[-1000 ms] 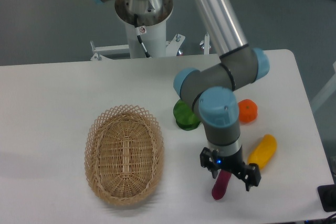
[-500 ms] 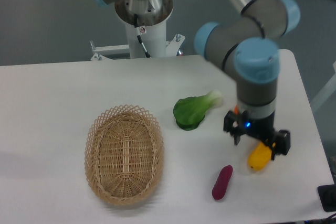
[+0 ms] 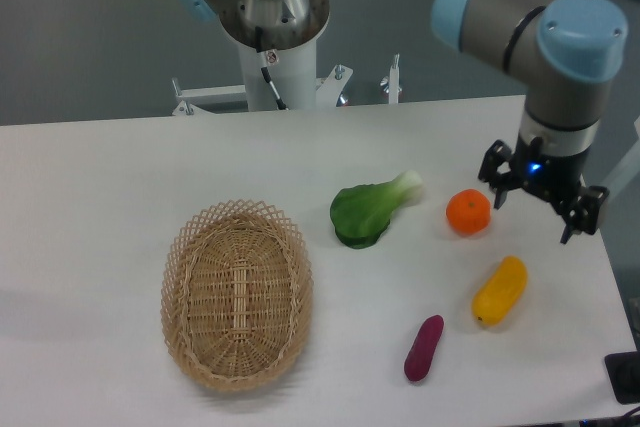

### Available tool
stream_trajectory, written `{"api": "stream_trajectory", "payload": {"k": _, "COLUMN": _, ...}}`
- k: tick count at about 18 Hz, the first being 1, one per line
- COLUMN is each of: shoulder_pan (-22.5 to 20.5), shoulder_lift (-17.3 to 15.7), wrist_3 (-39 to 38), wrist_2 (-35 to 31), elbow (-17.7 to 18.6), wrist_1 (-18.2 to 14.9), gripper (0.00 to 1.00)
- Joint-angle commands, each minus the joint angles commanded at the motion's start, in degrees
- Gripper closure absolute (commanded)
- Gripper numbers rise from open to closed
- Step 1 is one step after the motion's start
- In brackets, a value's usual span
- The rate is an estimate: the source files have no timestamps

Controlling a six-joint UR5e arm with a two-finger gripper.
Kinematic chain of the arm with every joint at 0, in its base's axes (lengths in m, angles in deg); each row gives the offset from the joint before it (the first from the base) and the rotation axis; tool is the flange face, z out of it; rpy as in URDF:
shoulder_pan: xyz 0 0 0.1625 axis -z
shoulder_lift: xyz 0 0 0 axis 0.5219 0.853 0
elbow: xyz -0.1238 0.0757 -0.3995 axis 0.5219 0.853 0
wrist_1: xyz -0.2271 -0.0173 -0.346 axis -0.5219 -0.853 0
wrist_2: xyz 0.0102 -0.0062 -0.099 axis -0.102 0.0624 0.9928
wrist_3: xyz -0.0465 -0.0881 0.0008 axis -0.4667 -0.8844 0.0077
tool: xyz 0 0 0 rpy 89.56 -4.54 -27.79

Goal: Place the sweet potato on the table

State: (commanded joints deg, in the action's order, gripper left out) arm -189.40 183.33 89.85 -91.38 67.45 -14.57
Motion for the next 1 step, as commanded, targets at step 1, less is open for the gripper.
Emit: {"api": "stream_trajectory", "payload": {"k": 1, "shoulder_pan": -0.44, "shoulder_lift": 0.0, "wrist_3": 0.18, "wrist_2": 0.09, "elbow": 0.0, "wrist_1": 0.0, "gripper": 0.0}}
